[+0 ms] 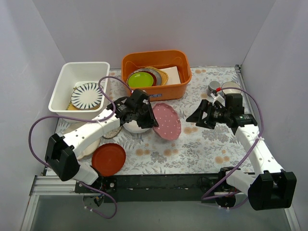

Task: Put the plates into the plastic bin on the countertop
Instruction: Place the plate in the plastic bin.

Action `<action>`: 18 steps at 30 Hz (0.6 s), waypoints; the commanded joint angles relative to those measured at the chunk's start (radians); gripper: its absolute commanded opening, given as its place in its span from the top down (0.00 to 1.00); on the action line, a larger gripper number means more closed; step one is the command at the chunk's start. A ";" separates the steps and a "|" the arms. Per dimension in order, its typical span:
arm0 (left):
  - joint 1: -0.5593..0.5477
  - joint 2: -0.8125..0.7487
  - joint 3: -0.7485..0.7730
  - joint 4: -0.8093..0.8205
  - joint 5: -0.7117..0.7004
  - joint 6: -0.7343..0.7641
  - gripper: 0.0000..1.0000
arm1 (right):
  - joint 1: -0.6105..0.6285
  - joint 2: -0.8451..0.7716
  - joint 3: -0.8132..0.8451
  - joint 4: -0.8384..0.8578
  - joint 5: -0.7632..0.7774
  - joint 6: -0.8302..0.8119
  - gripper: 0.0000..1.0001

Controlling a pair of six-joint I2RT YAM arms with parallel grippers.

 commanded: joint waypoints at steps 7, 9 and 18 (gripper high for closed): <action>0.069 -0.024 0.269 0.000 0.019 0.066 1.00 | 0.000 -0.051 -0.018 -0.104 0.060 -0.084 0.07; 0.111 -0.020 0.289 -0.014 0.047 0.078 1.00 | 0.002 -0.056 -0.030 -0.112 0.061 -0.095 0.07; 0.356 -0.034 0.399 -0.083 0.157 0.167 1.00 | 0.000 -0.074 -0.084 -0.147 0.068 -0.116 0.07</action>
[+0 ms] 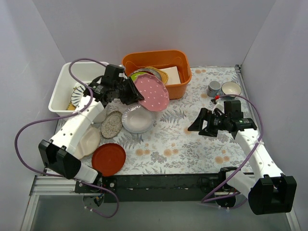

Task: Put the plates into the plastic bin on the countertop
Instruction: Place the plate in the plastic bin.

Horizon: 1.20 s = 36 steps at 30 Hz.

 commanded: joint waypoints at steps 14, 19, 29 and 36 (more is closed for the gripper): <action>0.291 -0.062 0.138 0.038 0.174 0.043 1.00 | 0.002 -0.032 -0.037 -0.040 0.000 -0.059 0.07; 0.352 -0.045 0.179 0.054 0.197 0.042 1.00 | 0.002 -0.028 -0.041 -0.043 -0.001 -0.069 0.07; 0.475 -0.011 0.247 0.052 0.173 0.042 1.00 | 0.002 -0.019 -0.057 -0.056 0.000 -0.079 0.08; 0.599 -0.014 0.196 0.092 0.197 0.013 1.00 | 0.002 -0.011 -0.055 -0.073 0.013 -0.103 0.07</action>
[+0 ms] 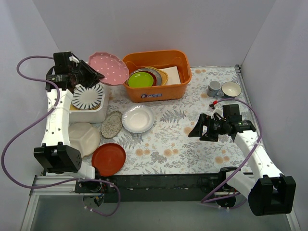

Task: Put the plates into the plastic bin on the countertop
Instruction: Place the plate in the plastic bin.

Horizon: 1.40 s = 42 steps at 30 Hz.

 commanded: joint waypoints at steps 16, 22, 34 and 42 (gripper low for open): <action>0.295 0.040 -0.050 0.192 0.079 -0.150 1.00 | 0.002 -0.011 -0.046 -0.013 0.012 -0.043 0.06; 0.311 0.055 -0.061 0.188 0.043 -0.170 1.00 | 0.000 -0.009 -0.055 -0.007 0.010 -0.043 0.06; 0.327 0.087 -0.161 0.239 0.033 -0.193 1.00 | 0.002 -0.032 -0.060 -0.007 0.025 -0.040 0.07; 0.327 0.161 -0.139 0.237 0.008 -0.183 1.00 | 0.000 -0.049 -0.061 0.000 0.031 -0.036 0.07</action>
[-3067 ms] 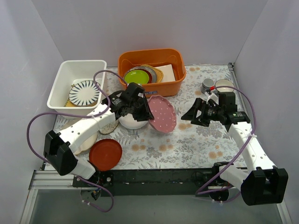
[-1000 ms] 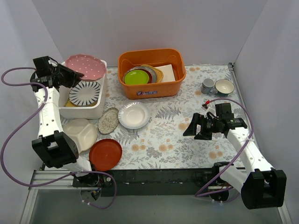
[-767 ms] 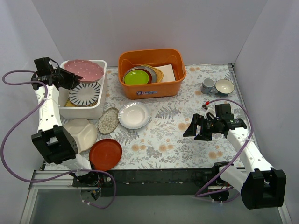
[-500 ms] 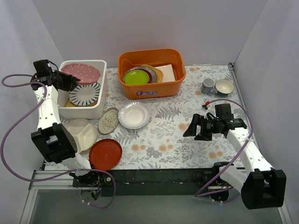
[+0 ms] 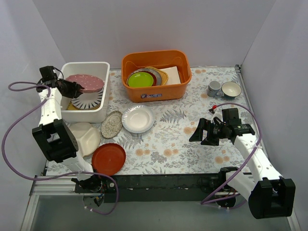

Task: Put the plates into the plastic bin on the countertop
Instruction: Place the plate in the plastic bin.

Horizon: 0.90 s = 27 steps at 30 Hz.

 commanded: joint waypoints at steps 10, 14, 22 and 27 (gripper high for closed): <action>0.007 0.024 -0.025 0.126 -0.015 -0.001 1.00 | 0.002 -0.006 0.006 0.019 -0.006 -0.010 0.07; 0.007 0.035 -0.069 0.151 0.005 0.003 1.00 | 0.000 0.000 0.012 0.012 -0.003 -0.018 0.07; 0.009 0.080 -0.083 0.166 0.050 0.015 0.82 | 0.002 0.009 0.015 0.006 0.003 -0.023 0.06; 0.007 0.075 -0.104 0.149 0.056 0.009 0.65 | 0.002 0.001 0.001 0.009 0.003 -0.018 0.06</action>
